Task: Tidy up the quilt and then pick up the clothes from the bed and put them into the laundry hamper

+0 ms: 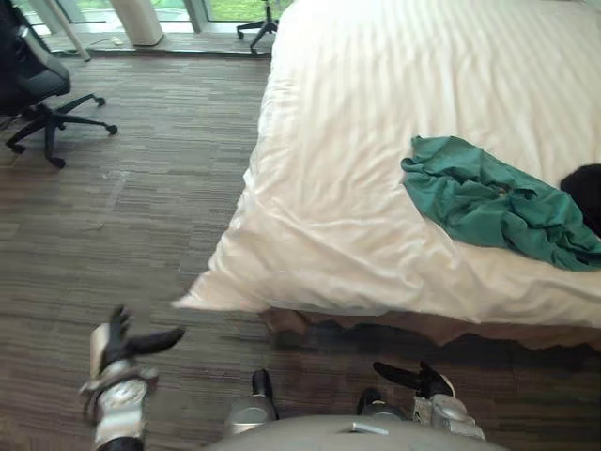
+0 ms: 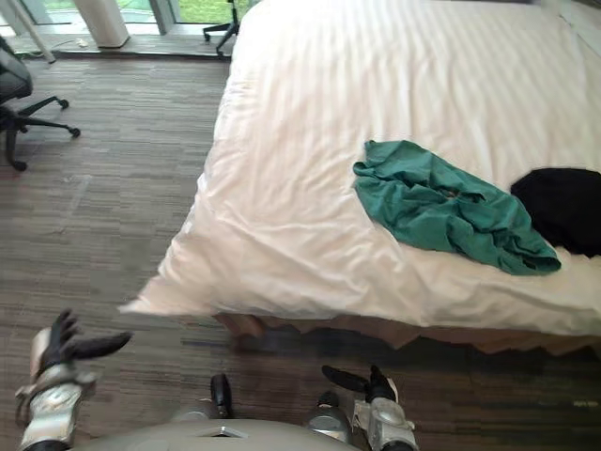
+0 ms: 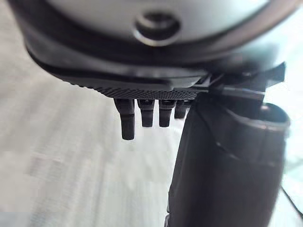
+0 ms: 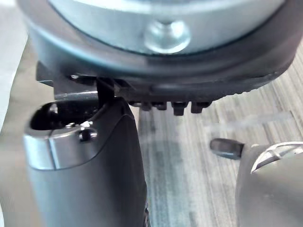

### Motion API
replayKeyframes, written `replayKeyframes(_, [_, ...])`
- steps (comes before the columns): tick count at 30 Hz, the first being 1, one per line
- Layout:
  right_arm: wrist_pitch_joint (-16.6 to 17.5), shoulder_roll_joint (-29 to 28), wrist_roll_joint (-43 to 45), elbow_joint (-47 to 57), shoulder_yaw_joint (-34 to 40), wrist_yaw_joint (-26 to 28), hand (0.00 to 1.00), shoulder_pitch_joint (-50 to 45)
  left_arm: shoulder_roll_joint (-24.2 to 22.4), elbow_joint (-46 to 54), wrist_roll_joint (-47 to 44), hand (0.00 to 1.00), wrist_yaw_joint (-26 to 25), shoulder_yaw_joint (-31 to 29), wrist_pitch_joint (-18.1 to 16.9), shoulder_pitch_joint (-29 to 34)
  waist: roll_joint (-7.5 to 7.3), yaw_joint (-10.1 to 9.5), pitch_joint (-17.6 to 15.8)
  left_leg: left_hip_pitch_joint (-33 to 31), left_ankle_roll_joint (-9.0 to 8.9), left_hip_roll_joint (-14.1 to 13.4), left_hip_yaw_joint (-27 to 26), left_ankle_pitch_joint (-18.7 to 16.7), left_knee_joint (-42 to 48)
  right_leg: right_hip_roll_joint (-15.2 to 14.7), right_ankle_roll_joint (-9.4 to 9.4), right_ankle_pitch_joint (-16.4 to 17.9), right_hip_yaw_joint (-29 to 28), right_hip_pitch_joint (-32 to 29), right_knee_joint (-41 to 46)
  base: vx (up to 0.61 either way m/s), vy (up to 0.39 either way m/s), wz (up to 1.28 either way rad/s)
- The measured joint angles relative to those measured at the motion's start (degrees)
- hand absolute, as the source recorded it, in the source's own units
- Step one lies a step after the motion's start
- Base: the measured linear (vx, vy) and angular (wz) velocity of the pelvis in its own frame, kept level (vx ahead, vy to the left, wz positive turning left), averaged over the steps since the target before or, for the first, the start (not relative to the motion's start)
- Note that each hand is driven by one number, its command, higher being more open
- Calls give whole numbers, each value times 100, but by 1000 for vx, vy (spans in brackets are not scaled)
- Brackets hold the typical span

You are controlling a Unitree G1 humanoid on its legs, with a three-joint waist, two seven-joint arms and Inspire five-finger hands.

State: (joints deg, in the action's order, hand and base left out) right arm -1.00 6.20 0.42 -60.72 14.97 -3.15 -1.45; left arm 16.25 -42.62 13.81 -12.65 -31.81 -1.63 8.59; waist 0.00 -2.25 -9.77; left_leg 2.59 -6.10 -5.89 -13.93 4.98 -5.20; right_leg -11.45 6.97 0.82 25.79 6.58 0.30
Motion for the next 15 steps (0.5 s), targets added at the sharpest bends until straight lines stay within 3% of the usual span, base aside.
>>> replayKeyframes(3, [-5,30,2,-198,38,-10,100,7,304,-950,-23,100,-13,-717,186,145,-99,-122,89,1,-6,50,41,-23,-1,-32,9,-5,53,83,-78,57,11,17])
replayKeyframes(6, [22,31,38,-218,146,-13,100,38,272,-1480,-42,100,67,-880,371,390,-137,-245,113,42,2,117,40,-39,-1,-83,52,-36,55,178,-149,25,21,5])
replayKeyframes(10, [28,30,110,-262,419,-22,100,16,-277,-1709,-50,100,195,-828,433,476,-118,-219,158,229,-7,114,-141,-124,-5,-97,17,-14,-124,245,-146,-31,27,-21])
replayKeyframes(15, [17,28,552,-266,1107,-149,100,-336,-1011,-1686,-257,100,239,-174,406,181,-129,-49,211,395,-59,84,-424,-241,-5,-90,13,-12,-414,231,-123,-14,26,-30])
